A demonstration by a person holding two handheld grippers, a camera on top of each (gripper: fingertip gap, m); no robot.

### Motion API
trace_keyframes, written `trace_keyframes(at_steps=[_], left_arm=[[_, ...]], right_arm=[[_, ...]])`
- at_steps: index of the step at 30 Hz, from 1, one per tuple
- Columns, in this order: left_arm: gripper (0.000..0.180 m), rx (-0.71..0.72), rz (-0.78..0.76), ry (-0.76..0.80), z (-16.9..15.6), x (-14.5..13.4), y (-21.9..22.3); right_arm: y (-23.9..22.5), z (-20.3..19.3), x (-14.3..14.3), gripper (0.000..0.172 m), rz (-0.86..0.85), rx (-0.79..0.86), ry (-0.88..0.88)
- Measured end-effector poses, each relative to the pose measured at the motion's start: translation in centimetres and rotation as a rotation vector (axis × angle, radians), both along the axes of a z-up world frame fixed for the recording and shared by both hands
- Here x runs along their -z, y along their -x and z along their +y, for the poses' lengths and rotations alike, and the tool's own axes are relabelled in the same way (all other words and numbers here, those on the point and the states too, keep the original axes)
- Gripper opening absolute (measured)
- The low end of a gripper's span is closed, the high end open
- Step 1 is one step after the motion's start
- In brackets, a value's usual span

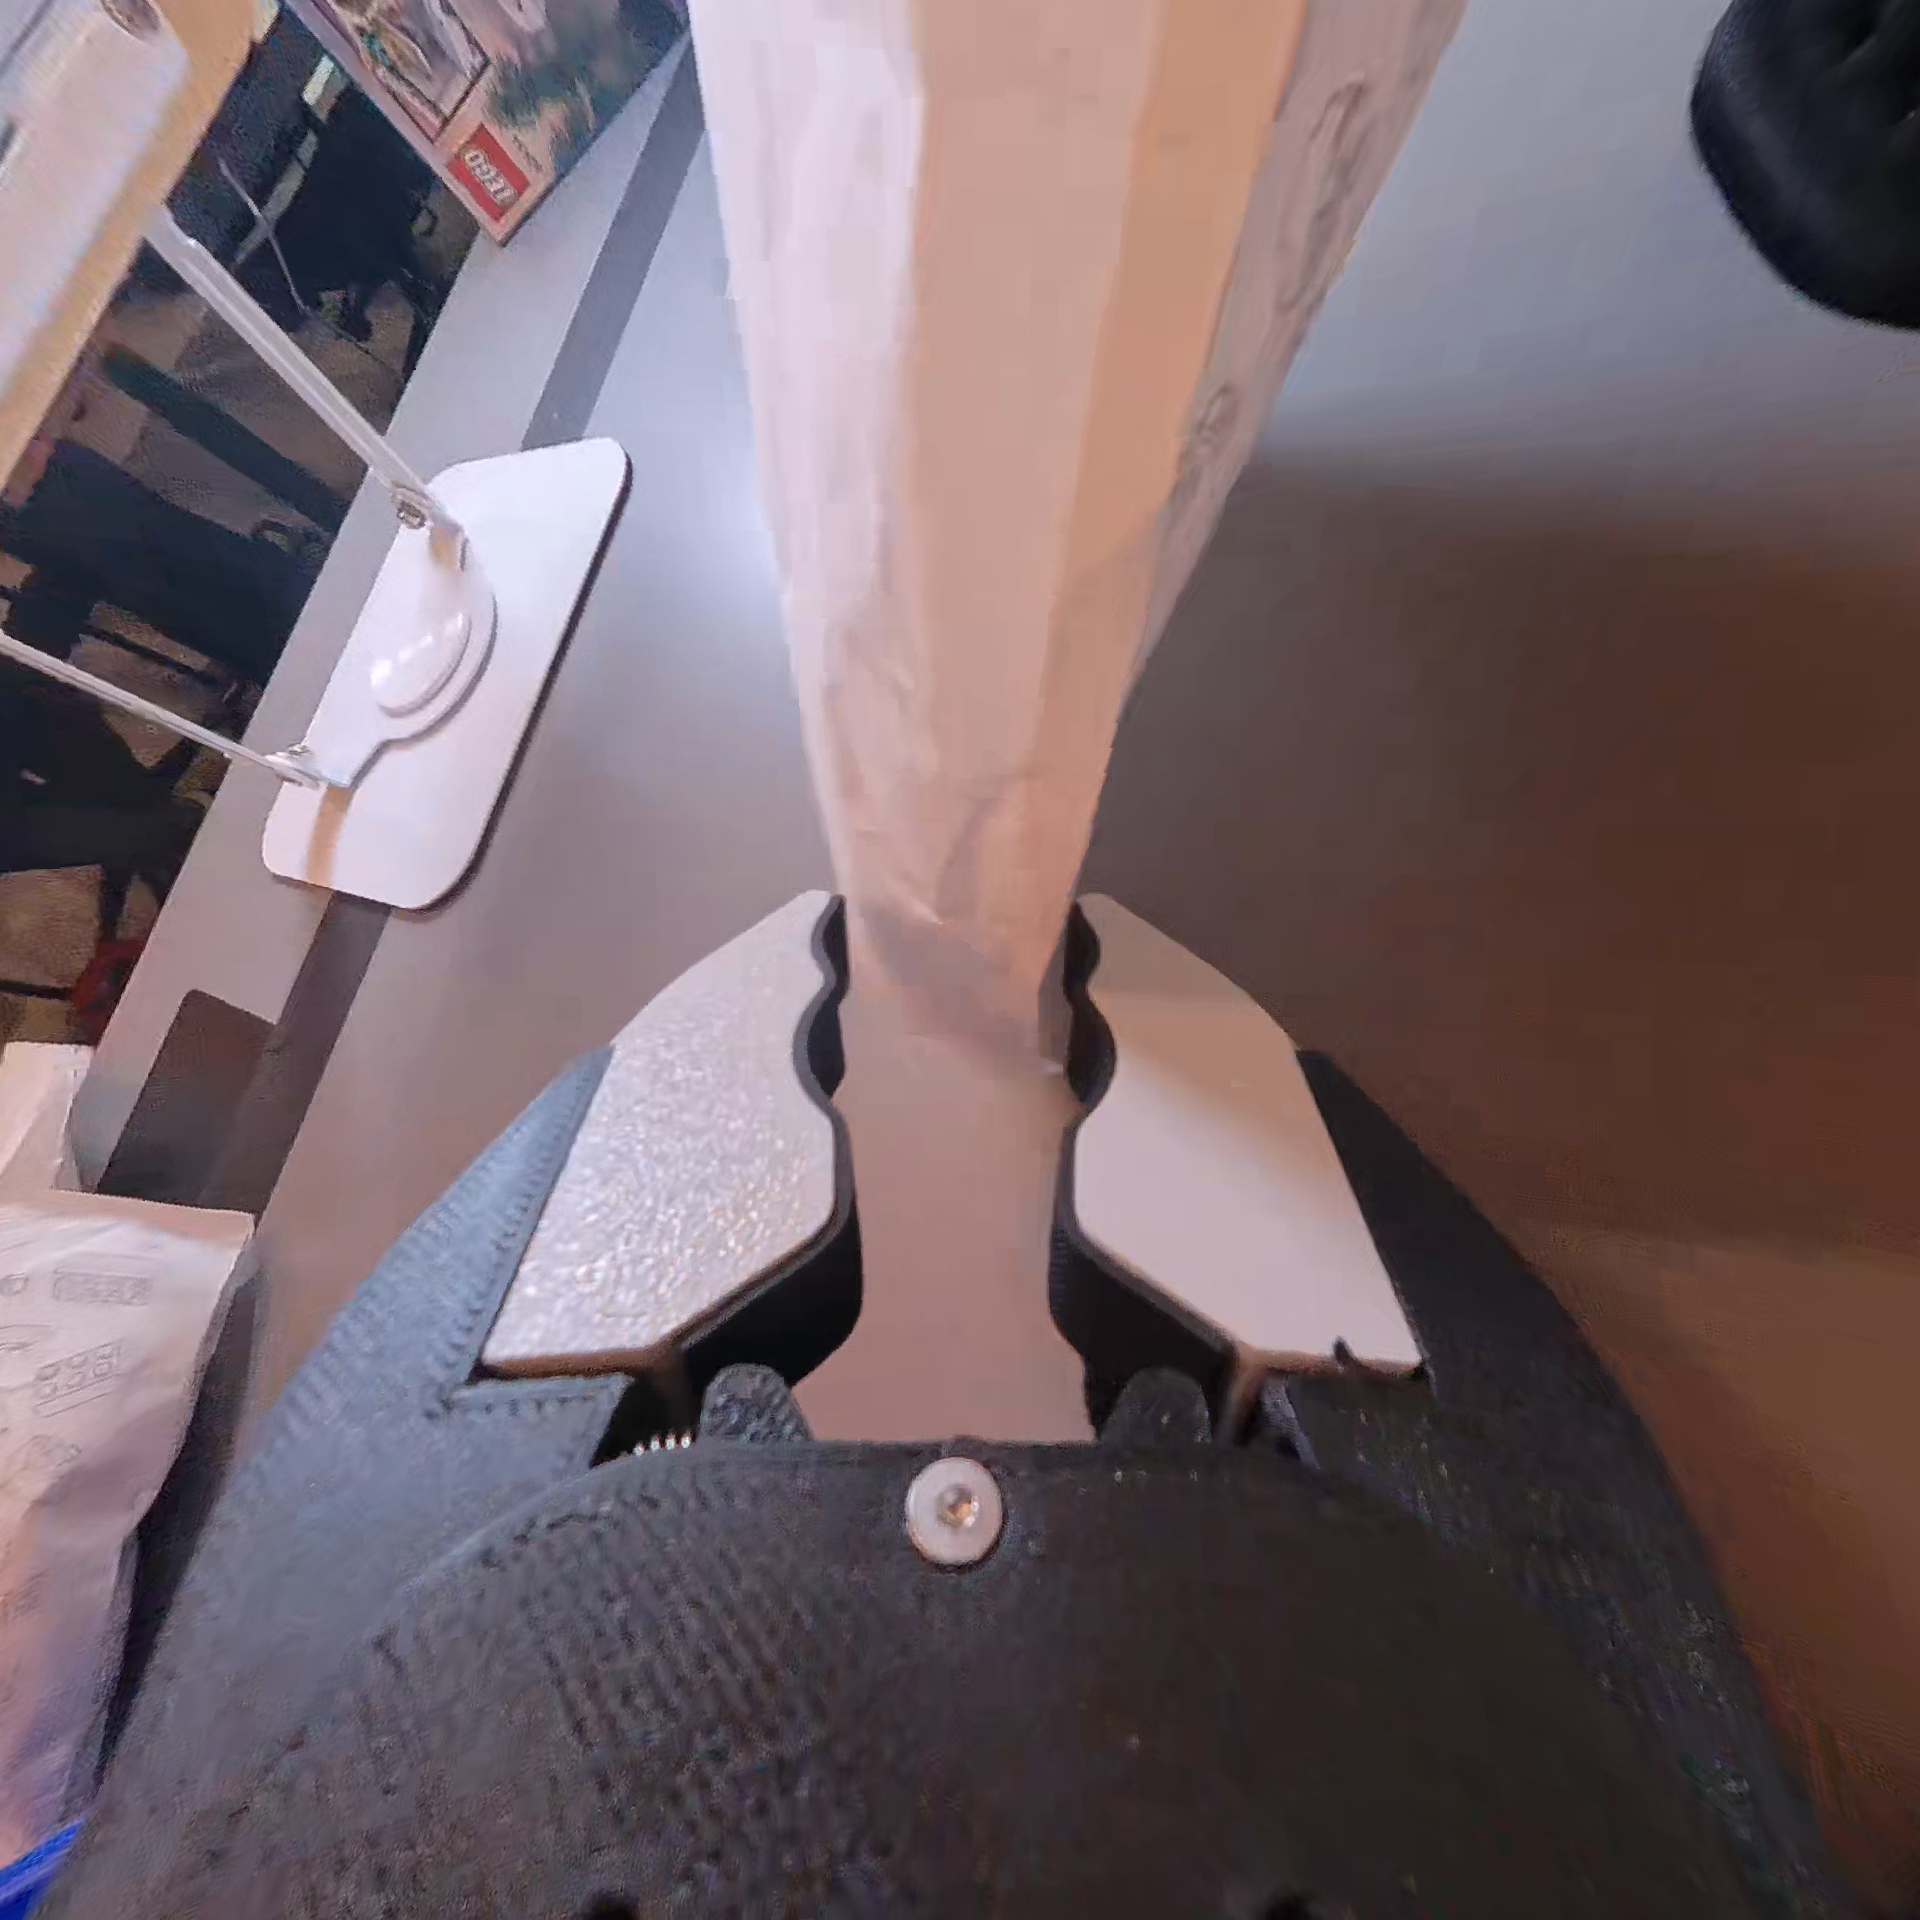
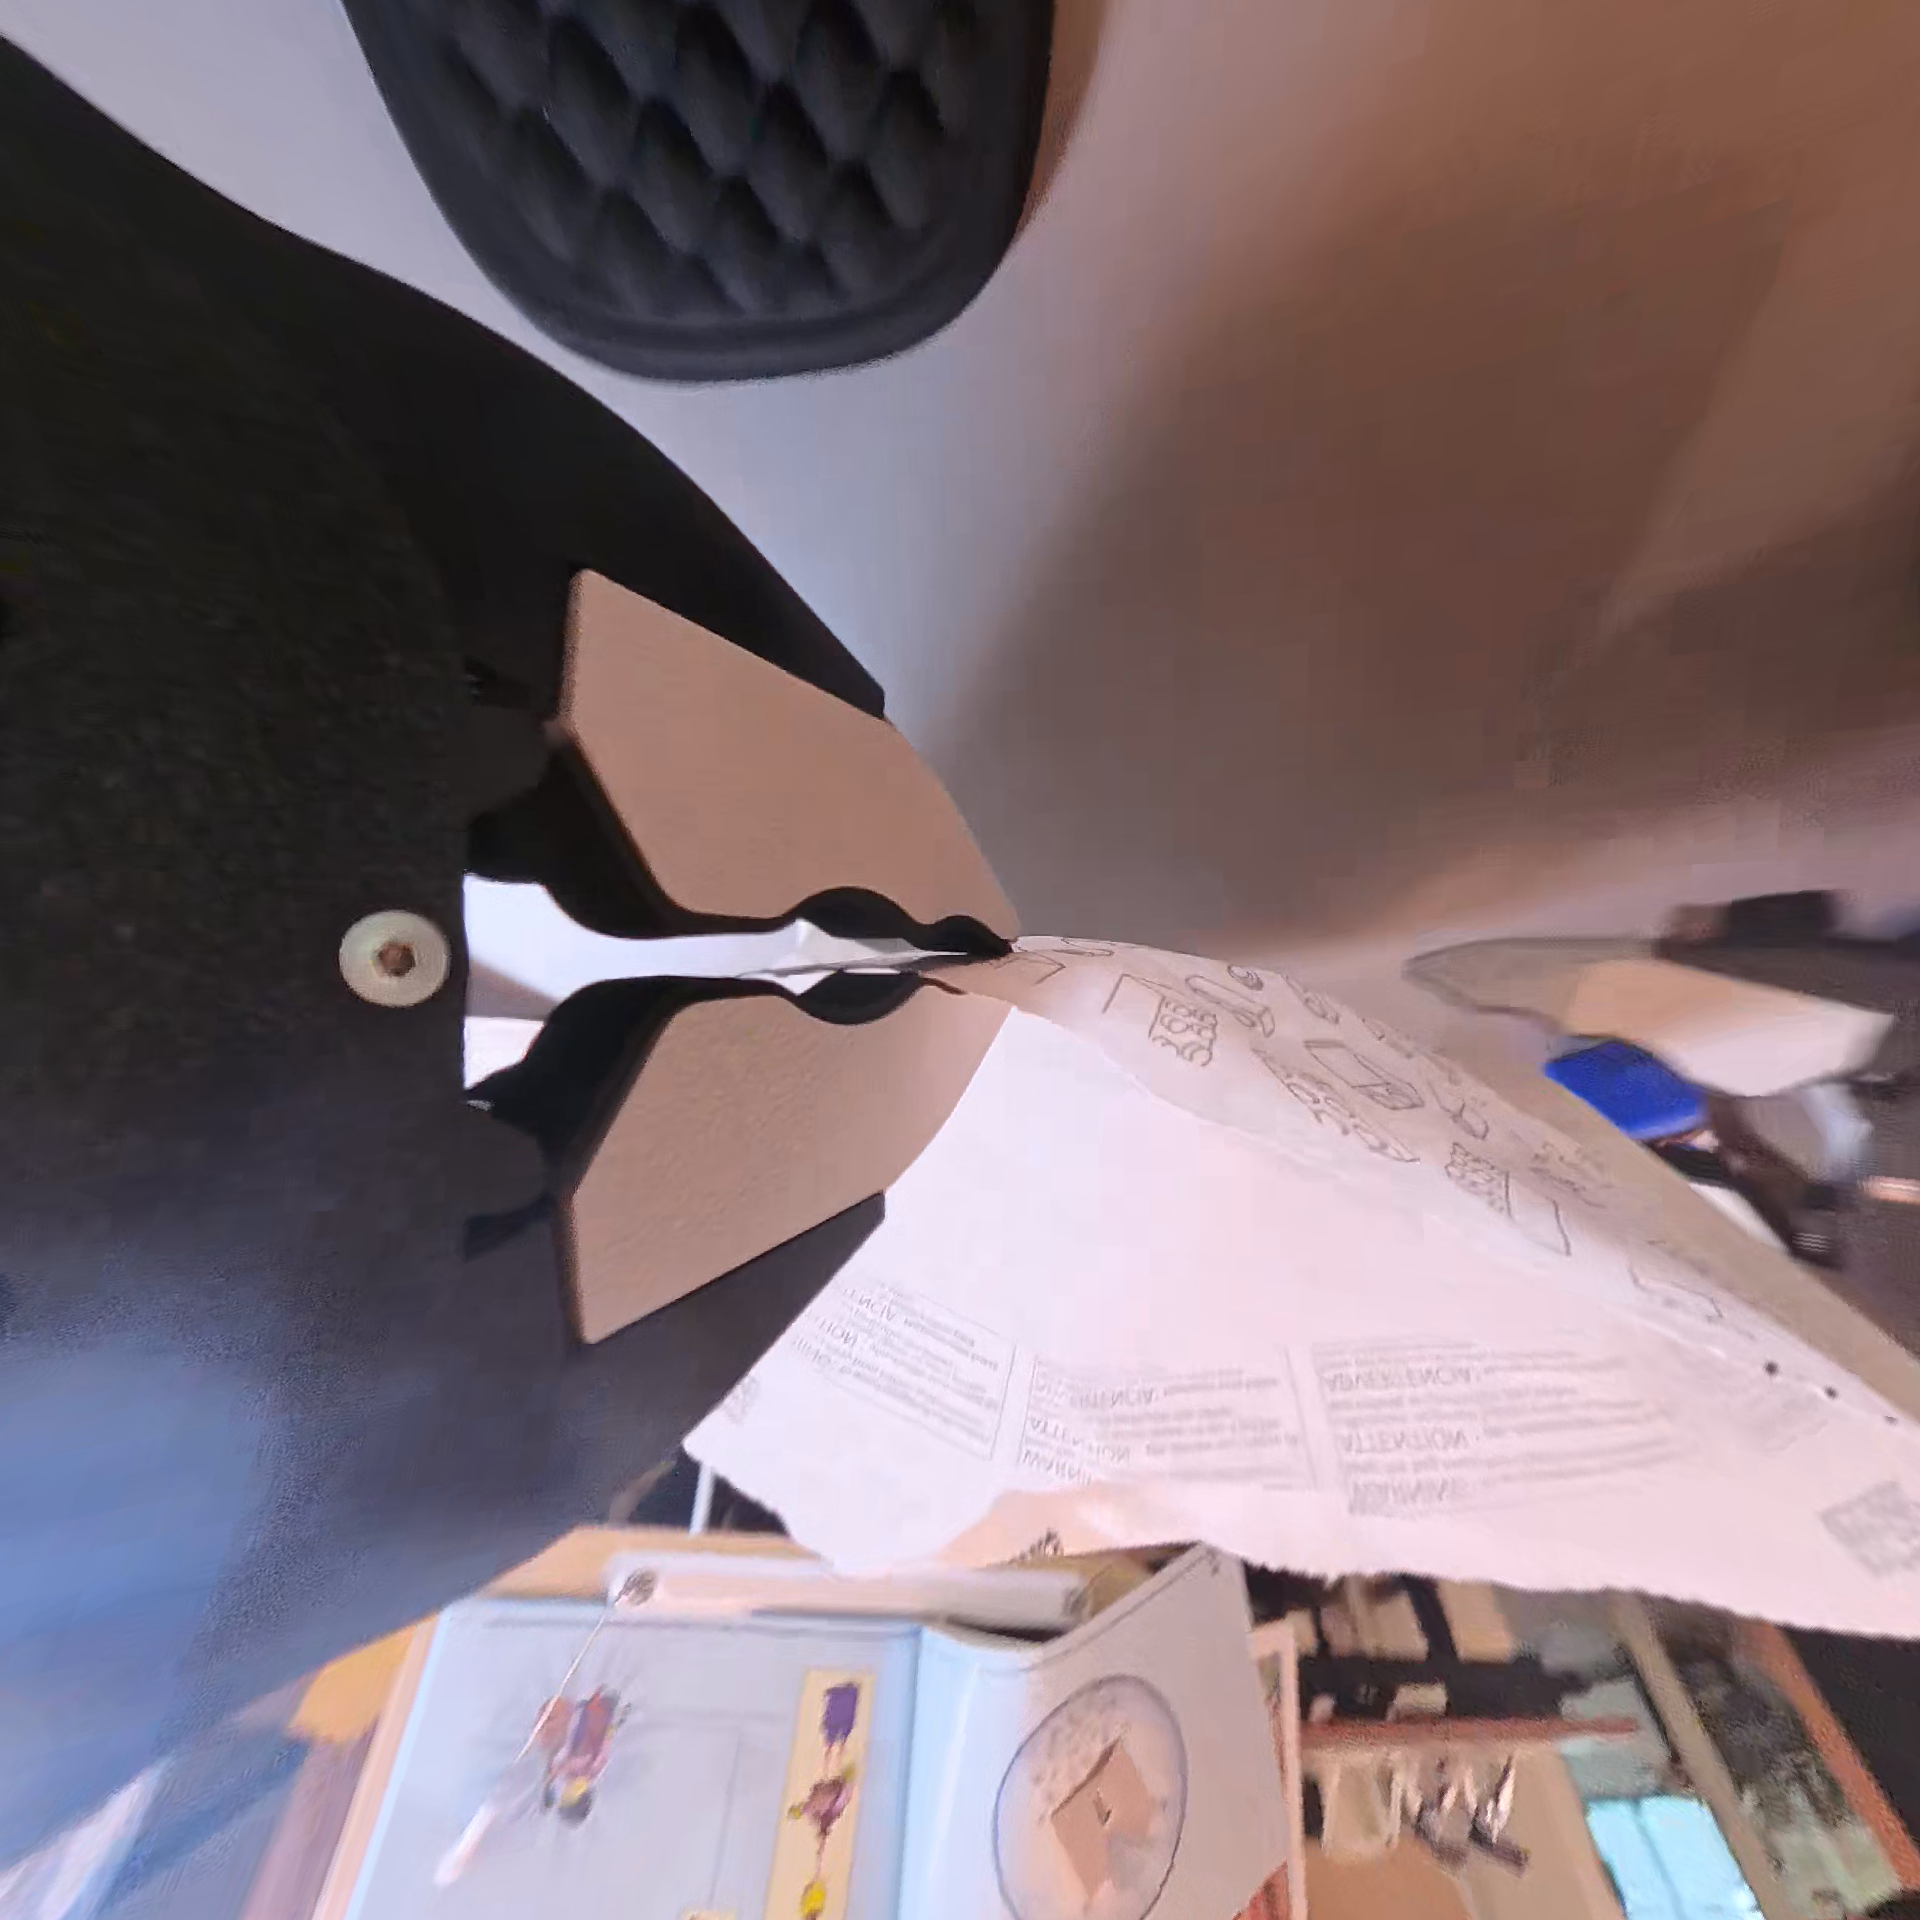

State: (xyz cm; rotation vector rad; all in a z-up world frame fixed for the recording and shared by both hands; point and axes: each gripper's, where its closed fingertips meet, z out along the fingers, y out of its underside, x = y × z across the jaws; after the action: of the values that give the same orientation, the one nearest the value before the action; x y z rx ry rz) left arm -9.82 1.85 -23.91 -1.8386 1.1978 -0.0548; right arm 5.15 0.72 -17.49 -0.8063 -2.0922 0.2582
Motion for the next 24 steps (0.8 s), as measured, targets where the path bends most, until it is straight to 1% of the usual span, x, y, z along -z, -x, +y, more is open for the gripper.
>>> trace_keyframes(at_steps=[1, 2, 4, 5, 7, 9, 11, 12, 13, 14, 16, 17, 18, 19, 20, 21, 22, 24], left_arm=[[0.027, -0.01, 0.016, -0.007, 0.3, 0.4, 0.0], [0.018, 0.009, -0.004, -0.004, 0.3, 0.6, -0.4], [0.016, 0.061, -0.105, 0.049, -0.3, 0.4, -1.5], [0.015, 0.077, -0.165, 0.08, -0.6, 0.3, -2.0], [0.013, 0.067, -0.263, 0.123, -0.6, 0.1, -1.9], [0.011, 0.048, -0.363, 0.181, -0.6, 0.3, -1.5], [0.009, 0.011, -0.415, 0.223, -0.4, 0.9, -0.6], [0.008, -0.007, -0.421, 0.24, -0.3, 1.2, -0.2], [0.008, -0.016, -0.431, 0.256, -0.3, 1.5, 0.0], [0.007, -0.019, -0.448, 0.273, -0.4, 1.6, 0.1], [0.007, -0.037, -0.478, 0.294, -0.2, 1.8, 0.2], [0.006, -0.039, -0.497, 0.298, 0.0, 1.7, 0.1], [0.006, -0.04, -0.519, 0.301, 0.1, 1.5, 0.0], [0.006, -0.051, -0.527, 0.307, 0.3, 1.4, 0.1], [0.006, -0.057, -0.529, 0.312, 0.3, 1.4, 0.1], [0.006, -0.06, -0.533, 0.315, 0.3, 1.4, 0.1], [0.005, -0.067, -0.528, 0.316, 0.3, 1.5, 0.1], [0.004, -0.082, -0.487, 0.331, 0.1, 2.2, 0.4]], right_arm=[[0.0, -0.4, -0.7, 0.0, -0.005, -0.019, 0.044], [-0.1, -0.5, -1.5, 0.0, 0.003, -0.028, 0.081], [-0.1, 0.3, -3.2, 0.0, 0.046, 0.002, 0.133], [0.0, 1.0, -4.3, 0.003, 0.094, 0.029, 0.157], [0.0, 2.3, -6.9, 0.016, 0.237, 0.081, 0.233], [-0.8, 3.5, -9.5, 0.033, 0.391, 0.127, 0.337], [-2.3, 5.0, -10.9, 0.047, 0.533, 0.191, 0.421], [-3.2, 5.8, -10.7, 0.052, 0.587, 0.229, 0.453], [-4.1, 6.5, -10.0, 0.056, 0.619, 0.268, 0.495], [-4.6, 7.0, -8.5, 0.058, 0.621, 0.301, 0.556], [-5.0, 6.8, -4.8, 0.065, 0.574, 0.337, 0.737], [-4.9, 6.4, -3.3, 0.066, 0.556, 0.329, 0.838], [-4.9, 5.7, -2.4, 0.07, 0.546, 0.303, 0.931], [-5.0, 5.1, -2.2, 0.074, 0.551, 0.265, 1.014], [-5.2, 4.8, -2.7, 0.075, 0.571, 0.225, 1.073], [-5.6, 4.6, -3.5, 0.075, 0.589, 0.19, 1.097], [-6.0, 4.3, -3.9, 0.073, 0.582, 0.171, 1.08], [-6.2, 3.7, -3.1, 0.074, 0.504, 0.177, 0.966]])
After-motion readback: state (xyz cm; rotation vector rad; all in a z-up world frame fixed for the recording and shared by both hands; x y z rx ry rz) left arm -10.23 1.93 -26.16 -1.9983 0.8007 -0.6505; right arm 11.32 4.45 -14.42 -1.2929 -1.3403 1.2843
